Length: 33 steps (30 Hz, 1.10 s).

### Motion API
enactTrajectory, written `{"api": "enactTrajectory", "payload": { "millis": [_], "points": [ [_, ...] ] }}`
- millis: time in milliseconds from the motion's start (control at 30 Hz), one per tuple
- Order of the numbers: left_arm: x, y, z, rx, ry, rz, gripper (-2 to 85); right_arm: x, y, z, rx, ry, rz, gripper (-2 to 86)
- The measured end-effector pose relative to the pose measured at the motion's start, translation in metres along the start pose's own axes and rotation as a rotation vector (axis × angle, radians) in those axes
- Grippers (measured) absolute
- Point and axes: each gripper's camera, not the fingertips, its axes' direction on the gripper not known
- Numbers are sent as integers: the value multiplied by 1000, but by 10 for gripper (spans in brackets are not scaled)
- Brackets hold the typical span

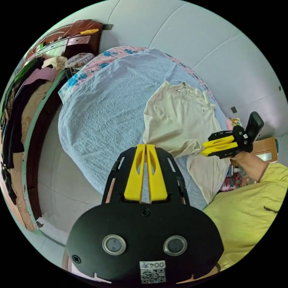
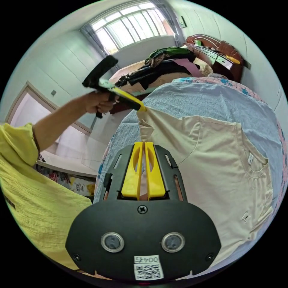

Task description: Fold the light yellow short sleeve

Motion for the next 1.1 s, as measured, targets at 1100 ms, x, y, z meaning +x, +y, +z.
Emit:
{"api": "enactTrajectory", "payload": {
  "millis": [1100],
  "points": [
    [295,239,-29,226,-22,-122,81,-115,300,-310,-140,398,430,73]
  ]
}}
